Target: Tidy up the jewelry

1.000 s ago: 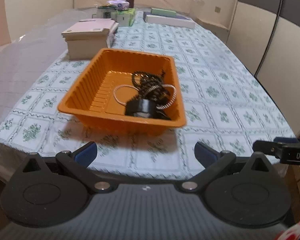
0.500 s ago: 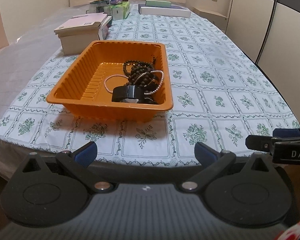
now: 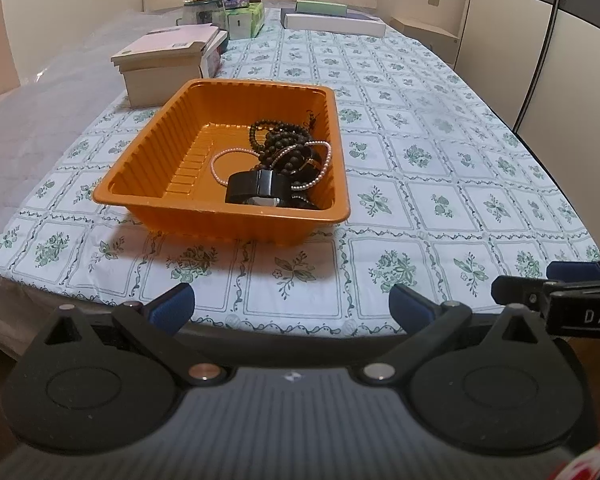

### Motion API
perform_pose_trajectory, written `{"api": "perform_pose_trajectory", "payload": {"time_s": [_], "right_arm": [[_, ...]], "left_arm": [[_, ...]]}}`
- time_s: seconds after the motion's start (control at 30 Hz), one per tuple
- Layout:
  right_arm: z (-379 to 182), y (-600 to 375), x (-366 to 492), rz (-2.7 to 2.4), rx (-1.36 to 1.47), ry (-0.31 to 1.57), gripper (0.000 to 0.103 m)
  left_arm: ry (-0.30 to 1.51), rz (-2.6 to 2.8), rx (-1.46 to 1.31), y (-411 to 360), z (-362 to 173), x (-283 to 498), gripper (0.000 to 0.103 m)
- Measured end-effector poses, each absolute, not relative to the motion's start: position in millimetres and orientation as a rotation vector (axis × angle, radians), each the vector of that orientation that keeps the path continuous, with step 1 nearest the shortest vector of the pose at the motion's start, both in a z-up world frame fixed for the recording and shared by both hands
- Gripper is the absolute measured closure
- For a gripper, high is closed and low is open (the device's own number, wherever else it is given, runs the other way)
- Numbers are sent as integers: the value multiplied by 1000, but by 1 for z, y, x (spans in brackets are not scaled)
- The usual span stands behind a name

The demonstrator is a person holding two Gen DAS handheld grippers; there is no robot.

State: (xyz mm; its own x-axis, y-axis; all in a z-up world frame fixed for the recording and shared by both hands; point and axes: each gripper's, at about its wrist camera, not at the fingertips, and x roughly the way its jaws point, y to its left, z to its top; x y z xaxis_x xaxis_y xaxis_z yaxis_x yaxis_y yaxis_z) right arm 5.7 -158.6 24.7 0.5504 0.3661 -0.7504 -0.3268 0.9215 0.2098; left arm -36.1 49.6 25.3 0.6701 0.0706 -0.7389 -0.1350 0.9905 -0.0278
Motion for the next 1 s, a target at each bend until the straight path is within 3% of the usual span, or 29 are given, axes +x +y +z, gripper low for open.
{"api": "perform_pose_trajectory", "payload": {"time_s": [1.0], "right_arm": [[26,-157,5,415,32,891,19]], "left_arm": [[816,112,-76,49,28,-36,0]]}}
